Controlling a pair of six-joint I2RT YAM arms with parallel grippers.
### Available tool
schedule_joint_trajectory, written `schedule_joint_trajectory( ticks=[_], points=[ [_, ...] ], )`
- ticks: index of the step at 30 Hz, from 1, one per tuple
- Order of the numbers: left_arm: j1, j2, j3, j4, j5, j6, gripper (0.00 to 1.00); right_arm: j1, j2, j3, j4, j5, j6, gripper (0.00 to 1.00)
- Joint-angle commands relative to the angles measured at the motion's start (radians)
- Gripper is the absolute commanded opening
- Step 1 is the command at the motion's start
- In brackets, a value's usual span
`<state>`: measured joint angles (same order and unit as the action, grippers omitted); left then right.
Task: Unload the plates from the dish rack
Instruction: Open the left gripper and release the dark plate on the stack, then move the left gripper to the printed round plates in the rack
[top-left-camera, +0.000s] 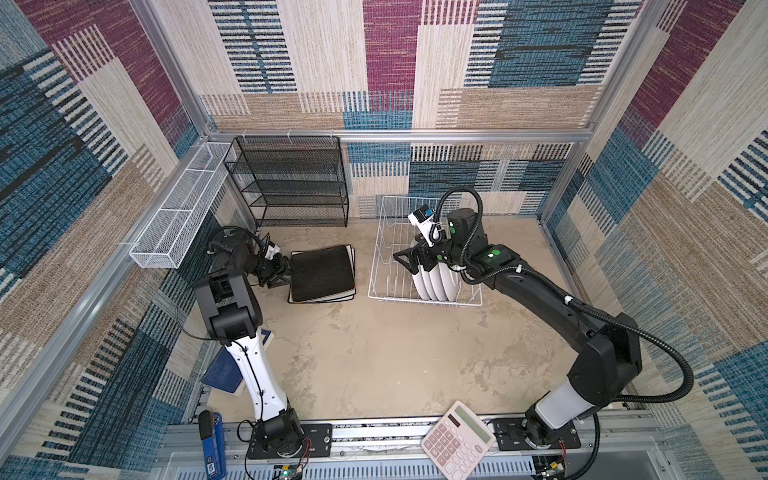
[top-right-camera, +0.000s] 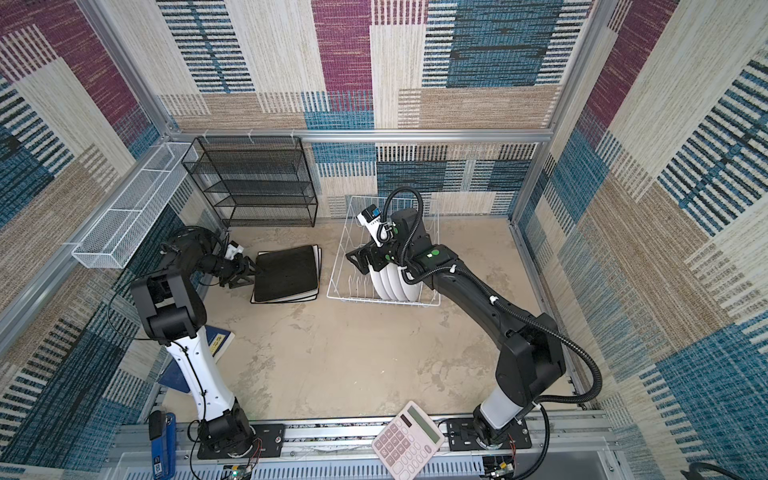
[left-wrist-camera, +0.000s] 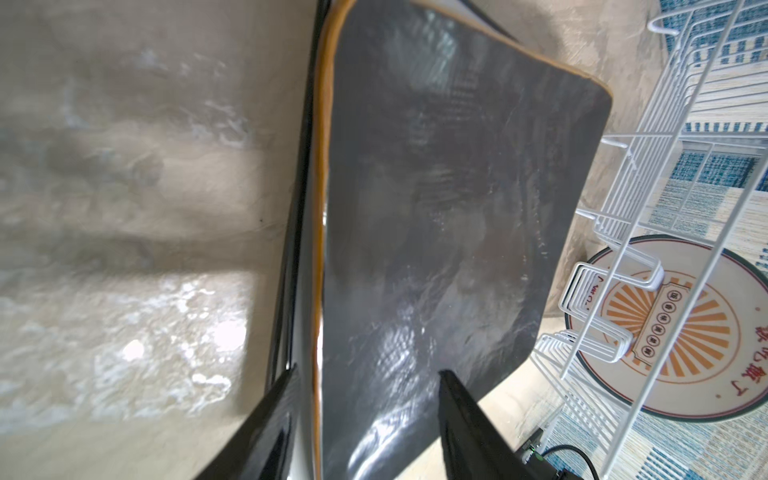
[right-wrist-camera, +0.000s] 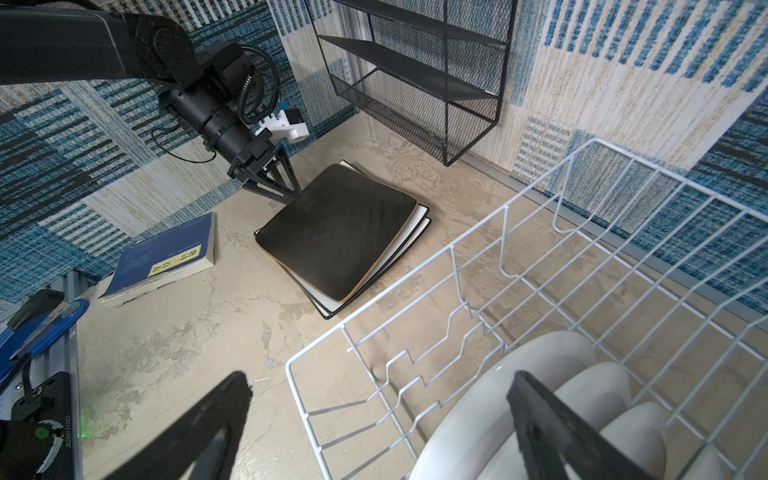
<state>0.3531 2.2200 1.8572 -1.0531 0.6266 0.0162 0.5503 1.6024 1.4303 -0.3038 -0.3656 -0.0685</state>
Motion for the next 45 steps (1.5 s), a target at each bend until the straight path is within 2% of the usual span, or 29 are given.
schedule_joint_trajectory(
  ticks=[1, 12, 18, 24, 30, 36, 40, 45],
  points=[
    [-0.001, -0.037, -0.010, -0.015, -0.023, -0.019, 0.57, 0.002, -0.013, -0.009, 0.034, 0.017, -0.002, 0.99],
    [-0.011, -0.239, -0.097, -0.010, 0.037, -0.015, 0.58, 0.002, -0.112, -0.113, 0.087, 0.150, -0.001, 0.99],
    [-0.065, -0.409, -0.193, 0.024, 0.085, -0.015, 0.59, 0.001, -0.187, -0.188, 0.115, 0.212, 0.009, 0.99],
    [-0.187, -0.599, -0.242, 0.061, 0.065, 0.027, 0.62, 0.001, -0.240, -0.223, 0.109, 0.281, 0.019, 0.99],
    [-0.326, -0.691, -0.227, 0.067, 0.030, 0.018, 0.63, -0.008, -0.272, -0.221, 0.071, 0.307, 0.007, 0.99],
    [-0.485, -0.687, -0.228, 0.142, -0.038, -0.049, 0.63, -0.042, -0.271, -0.213, 0.015, 0.249, 0.050, 0.99],
    [-0.583, -0.664, -0.270, 0.306, -0.095, -0.171, 0.63, -0.084, -0.272, -0.217, -0.001, 0.188, 0.100, 0.99],
    [-0.675, -0.595, -0.293, 0.485, -0.109, -0.289, 0.63, -0.129, -0.290, -0.243, 0.007, 0.145, 0.146, 0.99]
  ],
)
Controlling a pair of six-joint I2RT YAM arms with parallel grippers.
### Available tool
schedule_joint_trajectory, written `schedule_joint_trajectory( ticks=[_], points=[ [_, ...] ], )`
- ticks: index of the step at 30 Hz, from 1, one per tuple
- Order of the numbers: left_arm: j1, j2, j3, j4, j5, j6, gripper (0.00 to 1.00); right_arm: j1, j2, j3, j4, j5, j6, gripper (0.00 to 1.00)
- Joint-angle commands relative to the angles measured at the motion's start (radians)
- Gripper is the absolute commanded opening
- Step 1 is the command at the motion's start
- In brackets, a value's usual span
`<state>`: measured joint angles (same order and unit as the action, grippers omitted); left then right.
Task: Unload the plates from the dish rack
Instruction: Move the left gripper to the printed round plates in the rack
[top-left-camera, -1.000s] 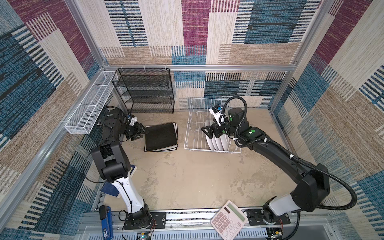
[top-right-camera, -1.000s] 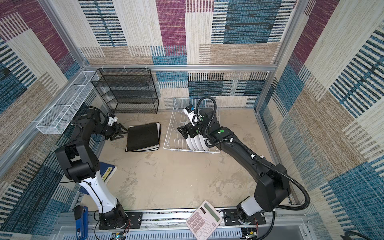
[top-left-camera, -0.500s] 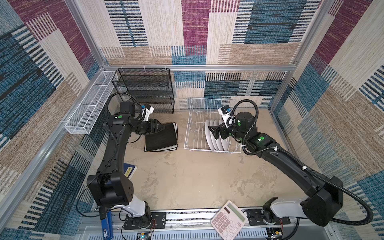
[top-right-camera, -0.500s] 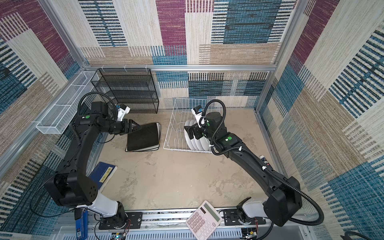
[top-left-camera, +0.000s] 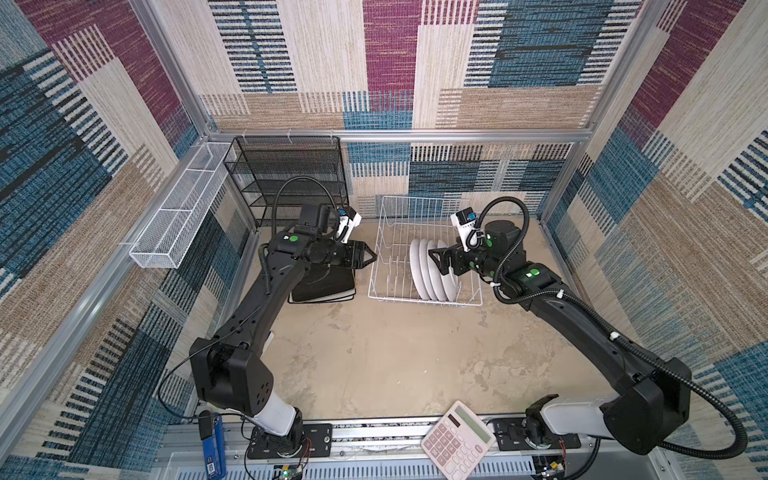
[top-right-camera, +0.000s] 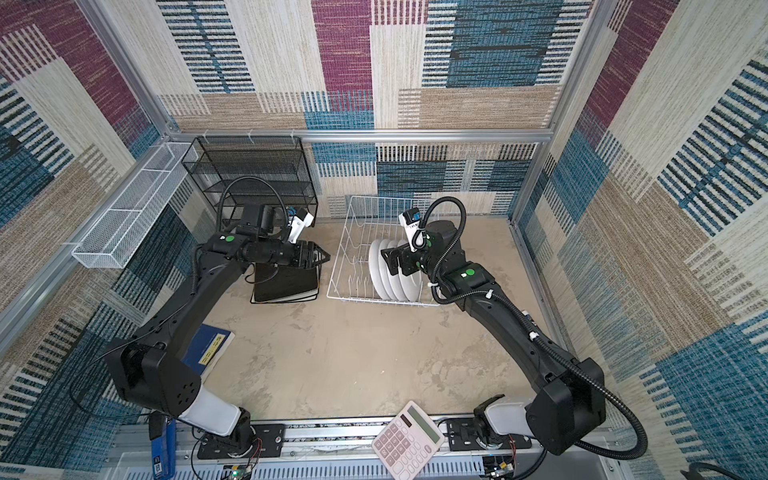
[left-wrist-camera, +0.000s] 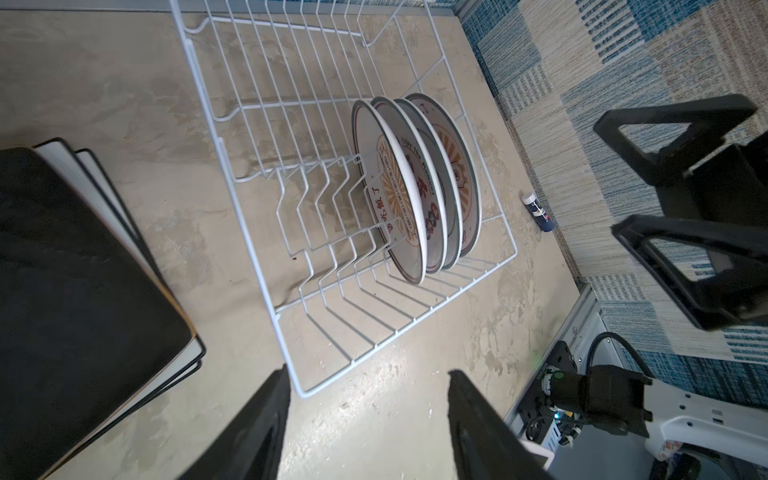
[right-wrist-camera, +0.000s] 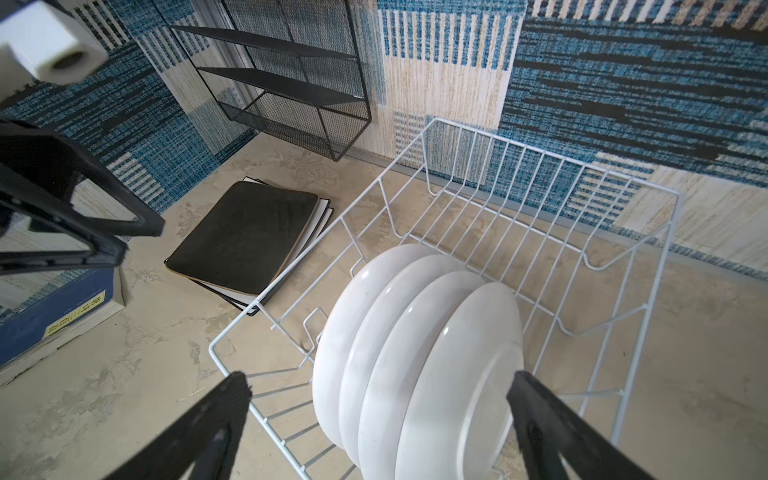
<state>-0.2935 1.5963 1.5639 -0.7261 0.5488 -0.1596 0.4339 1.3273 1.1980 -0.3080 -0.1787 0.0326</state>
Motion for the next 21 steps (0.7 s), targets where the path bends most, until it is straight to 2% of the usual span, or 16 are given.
schedule_joint_trajectory(
  ticks=[1, 5, 11, 17, 21],
  points=[
    [-0.040, 0.044, 0.003, 0.177, -0.032, -0.133, 0.63, -0.017, -0.017, -0.016, 0.015, -0.045, 0.048, 0.99],
    [-0.094, 0.128, 0.029, 0.252, -0.034, -0.218, 0.62, -0.026, -0.020, -0.026, 0.007, -0.047, 0.049, 0.99],
    [-0.155, 0.262, 0.116, 0.251, -0.048, -0.296, 0.58, -0.045, -0.045, -0.066, 0.041, -0.050, 0.062, 0.99],
    [-0.181, 0.354, 0.197, 0.188, -0.103, -0.290, 0.49, -0.055, -0.056, -0.068, 0.034, -0.037, 0.064, 0.99],
    [-0.185, 0.394, 0.219, 0.186, -0.096, -0.294, 0.43, -0.058, -0.068, -0.073, 0.038, -0.031, 0.072, 0.99]
  ],
)
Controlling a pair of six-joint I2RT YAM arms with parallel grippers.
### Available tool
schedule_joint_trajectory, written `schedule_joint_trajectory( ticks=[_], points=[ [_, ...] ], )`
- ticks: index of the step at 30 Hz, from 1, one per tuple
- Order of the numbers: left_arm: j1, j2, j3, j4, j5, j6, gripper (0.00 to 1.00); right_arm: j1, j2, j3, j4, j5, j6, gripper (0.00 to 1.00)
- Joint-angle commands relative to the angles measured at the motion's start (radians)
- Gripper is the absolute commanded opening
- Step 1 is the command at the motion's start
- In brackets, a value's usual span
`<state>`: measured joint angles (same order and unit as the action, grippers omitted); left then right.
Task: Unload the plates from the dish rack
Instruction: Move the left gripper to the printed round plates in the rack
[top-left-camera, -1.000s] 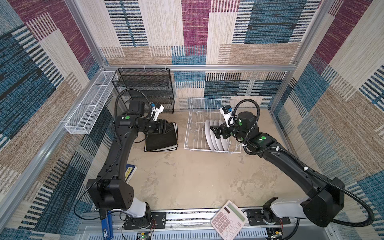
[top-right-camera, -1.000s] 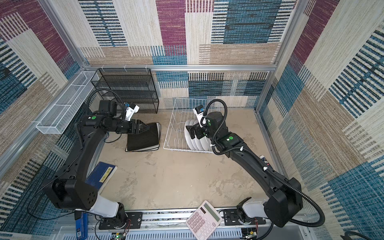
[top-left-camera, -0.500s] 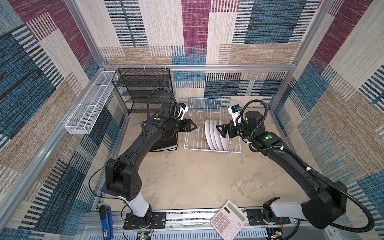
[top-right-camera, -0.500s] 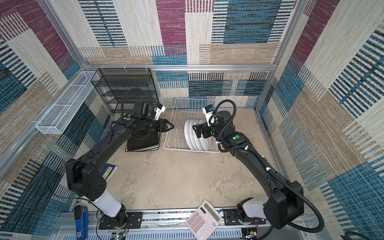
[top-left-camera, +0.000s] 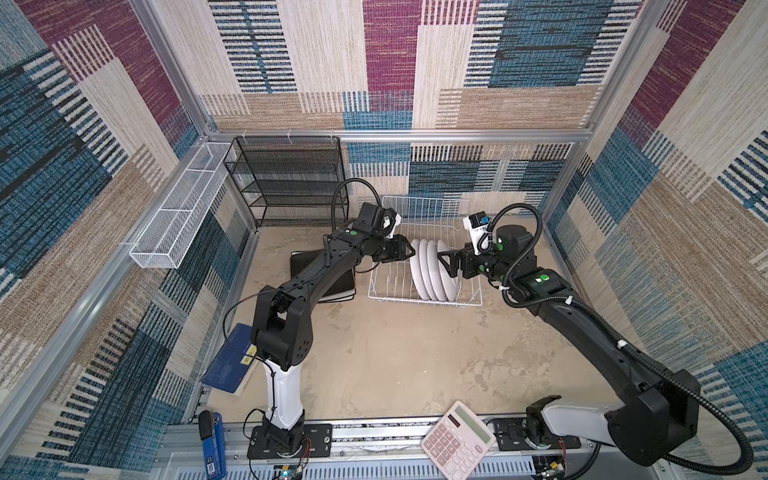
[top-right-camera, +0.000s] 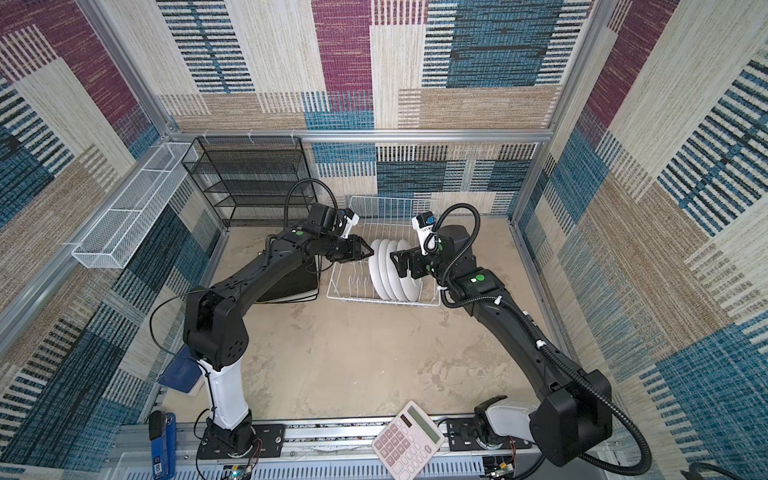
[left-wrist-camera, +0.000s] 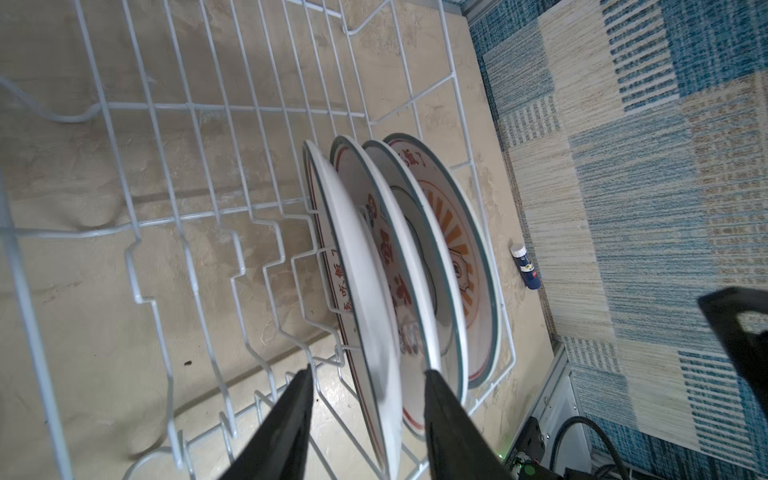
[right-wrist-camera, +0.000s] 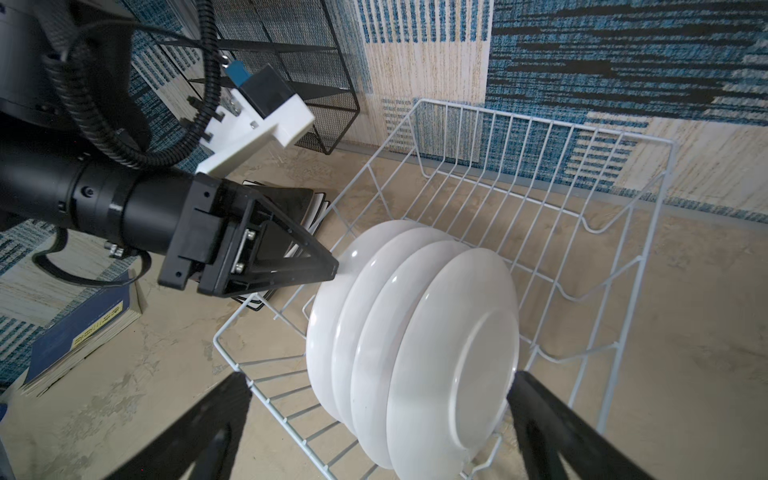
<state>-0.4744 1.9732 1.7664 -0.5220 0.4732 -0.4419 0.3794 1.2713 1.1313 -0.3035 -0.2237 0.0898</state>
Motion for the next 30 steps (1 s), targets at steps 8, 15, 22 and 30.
schedule_joint_trajectory(
  ticks=[8, 15, 22, 30],
  points=[
    [-0.026, 0.076, 0.048, -0.037, -0.031, -0.029, 0.37, -0.002, -0.015, -0.007, 0.050, 0.009, 0.032, 0.99],
    [-0.043, 0.103, 0.071, -0.066, -0.040, -0.051, 0.23, -0.004, -0.018, -0.014, 0.065, 0.005, 0.027, 0.99],
    [-0.056, 0.120, 0.079, -0.100, -0.045, -0.076, 0.23, -0.005, 0.002, -0.001, 0.072, 0.003, 0.015, 0.99],
    [-0.060, 0.129, 0.088, -0.122, -0.032, -0.096, 0.14, -0.007, 0.009, -0.011, 0.095, -0.001, 0.019, 0.99]
  ],
)
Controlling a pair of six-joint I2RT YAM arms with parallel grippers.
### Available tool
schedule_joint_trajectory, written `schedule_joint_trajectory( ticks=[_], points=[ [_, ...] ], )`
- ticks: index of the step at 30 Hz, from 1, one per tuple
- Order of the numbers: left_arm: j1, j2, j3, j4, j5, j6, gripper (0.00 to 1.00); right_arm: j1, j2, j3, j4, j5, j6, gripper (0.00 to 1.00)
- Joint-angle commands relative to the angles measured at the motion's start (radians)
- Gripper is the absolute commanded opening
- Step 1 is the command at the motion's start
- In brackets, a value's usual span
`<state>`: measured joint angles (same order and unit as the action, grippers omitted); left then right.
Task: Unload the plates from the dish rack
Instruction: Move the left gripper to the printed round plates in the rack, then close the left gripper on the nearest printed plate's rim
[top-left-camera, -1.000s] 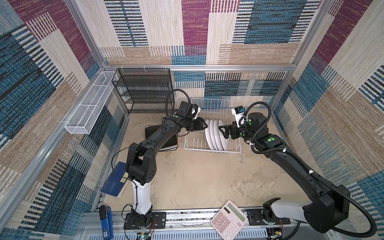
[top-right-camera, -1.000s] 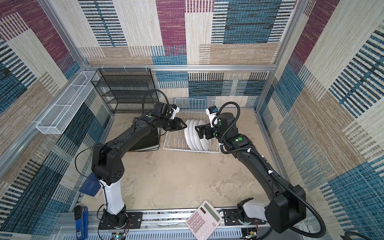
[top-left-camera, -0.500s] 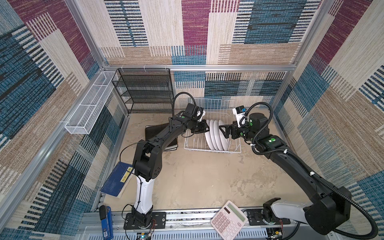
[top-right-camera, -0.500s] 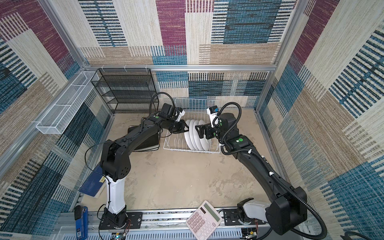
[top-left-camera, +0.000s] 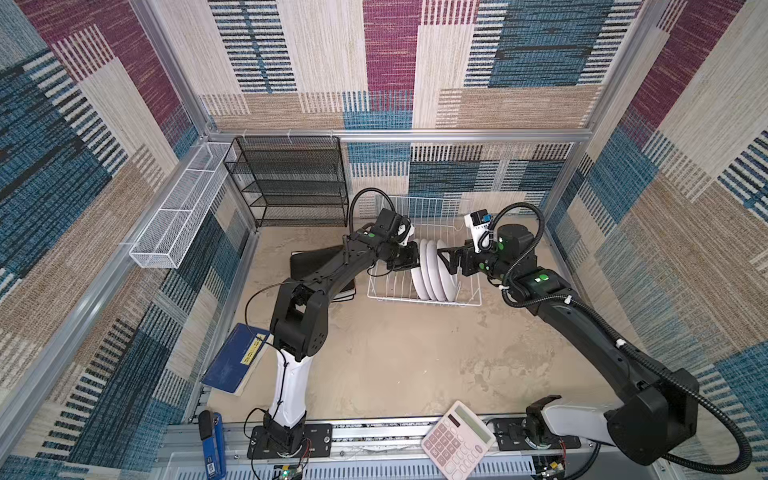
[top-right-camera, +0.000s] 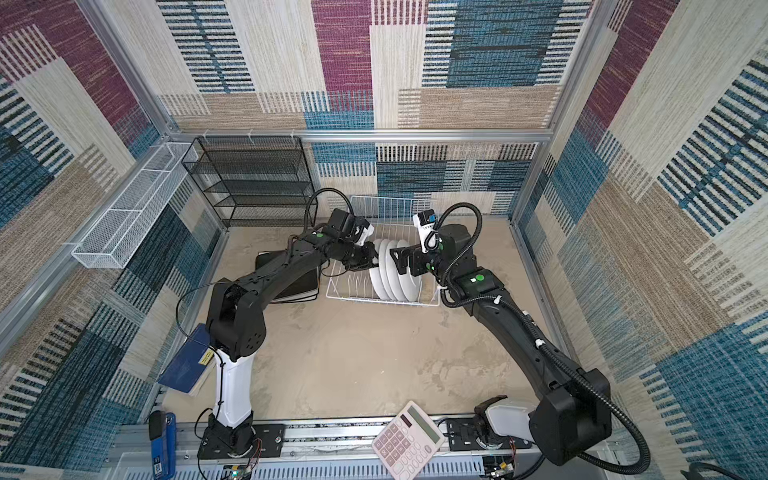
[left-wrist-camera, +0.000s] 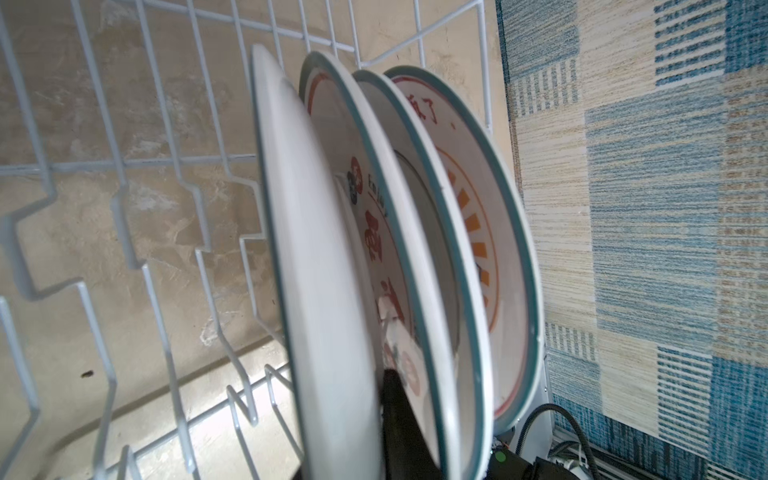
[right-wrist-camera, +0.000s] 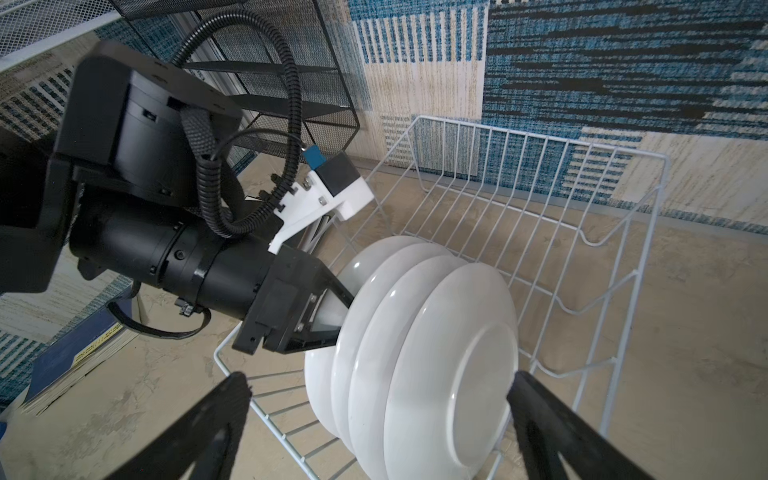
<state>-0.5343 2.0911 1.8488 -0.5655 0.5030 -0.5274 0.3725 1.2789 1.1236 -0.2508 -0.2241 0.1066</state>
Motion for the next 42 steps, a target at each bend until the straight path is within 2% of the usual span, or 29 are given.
schedule_joint_trajectory(
  ticks=[1, 5, 10, 15, 26, 34, 42],
  points=[
    [-0.002, 0.016, 0.007, -0.079, -0.062, -0.020, 0.13, -0.001, 0.002, -0.004, 0.040, 0.003, 0.000, 0.99],
    [-0.013, 0.015, -0.023, -0.031, -0.084, -0.089, 0.11, -0.012, 0.000, 0.006, 0.039, -0.031, 0.008, 0.99],
    [-0.022, 0.009, -0.058, 0.026, -0.106, -0.163, 0.00, -0.023, -0.002, 0.013, 0.030, -0.034, 0.006, 0.99],
    [-0.032, -0.008, -0.099, 0.121, -0.106, -0.220, 0.00, -0.035, 0.001, 0.012, 0.027, -0.038, 0.004, 0.99],
    [-0.051, 0.043, -0.050, 0.191, -0.103, -0.309, 0.00, -0.048, 0.012, 0.033, 0.030, -0.047, -0.010, 0.99],
    [-0.071, 0.028, -0.027, 0.193, -0.094, -0.300, 0.00, -0.054, 0.008, 0.027, 0.041, -0.052, -0.004, 0.99],
    [-0.073, -0.016, 0.009, 0.130, -0.094, -0.231, 0.00, -0.055, -0.002, 0.033, 0.044, -0.050, -0.001, 0.99]
  ],
)
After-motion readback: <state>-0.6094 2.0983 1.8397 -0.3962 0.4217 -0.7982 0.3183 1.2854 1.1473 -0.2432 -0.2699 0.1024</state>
